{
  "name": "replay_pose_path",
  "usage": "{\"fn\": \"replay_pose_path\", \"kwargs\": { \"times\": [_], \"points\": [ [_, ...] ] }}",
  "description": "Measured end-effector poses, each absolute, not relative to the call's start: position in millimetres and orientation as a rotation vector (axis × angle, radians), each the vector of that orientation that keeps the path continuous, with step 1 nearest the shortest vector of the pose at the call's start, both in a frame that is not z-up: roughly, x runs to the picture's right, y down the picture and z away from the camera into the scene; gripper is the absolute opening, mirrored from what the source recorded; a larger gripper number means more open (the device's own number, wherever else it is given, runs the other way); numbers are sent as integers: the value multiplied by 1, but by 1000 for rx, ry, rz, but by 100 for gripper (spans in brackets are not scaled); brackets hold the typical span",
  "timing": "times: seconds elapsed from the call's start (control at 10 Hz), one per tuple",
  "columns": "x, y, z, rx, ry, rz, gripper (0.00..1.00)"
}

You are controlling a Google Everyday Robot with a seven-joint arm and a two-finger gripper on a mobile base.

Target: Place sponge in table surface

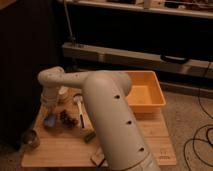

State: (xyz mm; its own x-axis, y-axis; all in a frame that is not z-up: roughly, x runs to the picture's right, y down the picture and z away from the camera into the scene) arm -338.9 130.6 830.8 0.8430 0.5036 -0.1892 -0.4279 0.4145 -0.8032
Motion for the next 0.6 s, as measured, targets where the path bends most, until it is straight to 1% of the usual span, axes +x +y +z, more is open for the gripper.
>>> {"fn": "replay_pose_path", "kwargs": {
  "times": [0.1, 0.2, 0.3, 0.6],
  "points": [
    [-338, 130, 831, -986, -92, 588, 60],
    [-336, 130, 830, -995, -98, 591, 72],
    [-338, 131, 829, -1003, -102, 589, 79],
    [-336, 133, 827, -1024, -100, 592, 80]
  ]
}}
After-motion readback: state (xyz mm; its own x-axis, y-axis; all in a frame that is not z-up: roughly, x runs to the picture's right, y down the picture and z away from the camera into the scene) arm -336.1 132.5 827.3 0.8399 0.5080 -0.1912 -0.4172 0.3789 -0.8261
